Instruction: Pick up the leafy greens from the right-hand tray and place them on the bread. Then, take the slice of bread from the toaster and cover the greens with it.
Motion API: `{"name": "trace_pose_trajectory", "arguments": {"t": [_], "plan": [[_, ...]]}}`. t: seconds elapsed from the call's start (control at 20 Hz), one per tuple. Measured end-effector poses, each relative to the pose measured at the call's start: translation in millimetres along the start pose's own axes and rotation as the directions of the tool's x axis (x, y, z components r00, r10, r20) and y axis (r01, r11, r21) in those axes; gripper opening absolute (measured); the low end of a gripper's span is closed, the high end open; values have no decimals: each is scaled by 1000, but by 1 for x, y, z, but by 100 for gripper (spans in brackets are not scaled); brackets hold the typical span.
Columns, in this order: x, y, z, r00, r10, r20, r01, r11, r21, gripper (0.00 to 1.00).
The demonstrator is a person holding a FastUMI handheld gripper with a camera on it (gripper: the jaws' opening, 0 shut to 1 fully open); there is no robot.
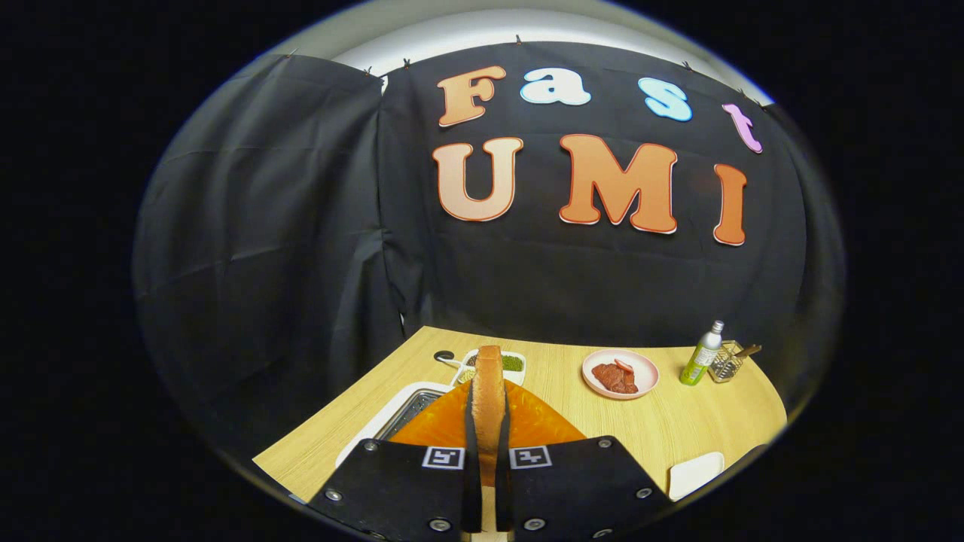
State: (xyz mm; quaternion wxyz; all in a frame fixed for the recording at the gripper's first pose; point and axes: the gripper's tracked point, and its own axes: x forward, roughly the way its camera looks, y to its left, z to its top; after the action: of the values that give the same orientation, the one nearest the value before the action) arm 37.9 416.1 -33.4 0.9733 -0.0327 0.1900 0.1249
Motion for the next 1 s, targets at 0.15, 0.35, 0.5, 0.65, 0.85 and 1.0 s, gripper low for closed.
{"name": "trace_pose_trajectory", "arguments": {"t": [0.15, 0.35, 0.5, 0.65, 0.85, 1.0], "plan": [[2, -15, -21, 1000, -7, -25, 7, 1000, 14, 8], [6, -34, -52, 998, -6, -63, 7, 1000, 19, 7], [9, -44, -76, 996, 17, -93, -12, 999, 51, 7], [15, -58, -102, 991, 25, -129, -16, 998, 64, 7], [21, -74, -136, 983, 37, -178, -19, 994, 104, 8], [27, -89, -153, 978, 37, -206, -12, 993, 118, 8]]}}
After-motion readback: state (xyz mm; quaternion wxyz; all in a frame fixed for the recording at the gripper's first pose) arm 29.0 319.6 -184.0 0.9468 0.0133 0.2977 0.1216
